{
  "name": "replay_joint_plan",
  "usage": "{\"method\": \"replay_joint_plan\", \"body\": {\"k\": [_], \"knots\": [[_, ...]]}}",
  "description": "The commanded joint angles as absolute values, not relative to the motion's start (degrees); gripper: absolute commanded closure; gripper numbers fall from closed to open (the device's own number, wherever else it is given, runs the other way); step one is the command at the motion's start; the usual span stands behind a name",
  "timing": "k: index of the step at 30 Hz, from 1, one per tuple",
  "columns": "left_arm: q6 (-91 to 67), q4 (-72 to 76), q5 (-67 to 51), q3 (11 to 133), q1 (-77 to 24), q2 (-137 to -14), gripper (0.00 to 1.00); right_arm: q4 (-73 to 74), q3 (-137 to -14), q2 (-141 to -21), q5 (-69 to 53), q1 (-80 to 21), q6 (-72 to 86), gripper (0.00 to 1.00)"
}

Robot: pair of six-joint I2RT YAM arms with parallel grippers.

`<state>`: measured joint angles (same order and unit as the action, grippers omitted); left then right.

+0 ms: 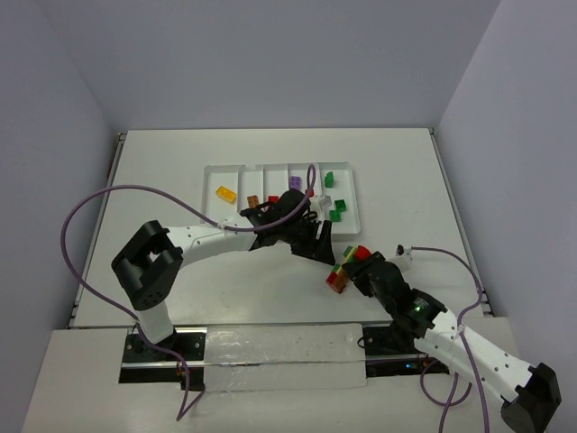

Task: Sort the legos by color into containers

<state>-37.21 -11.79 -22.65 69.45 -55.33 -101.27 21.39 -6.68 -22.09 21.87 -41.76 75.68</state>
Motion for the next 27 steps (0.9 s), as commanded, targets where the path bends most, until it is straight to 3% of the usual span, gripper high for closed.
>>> {"method": "replay_joint_plan", "body": {"k": [1,27], "knots": [[-41.4,-4.6,-22.8,66.7,-55.4,-101.7,0.33,21.7,-10.8,-21.7,24.2,-42.1,74.0,0.98],[-49.1,7.7,-27.8,60.1,-55.5,-105.9,0.42,19.8,-11.6,-21.4,23.6,-42.1,75.6,0.99]]}}
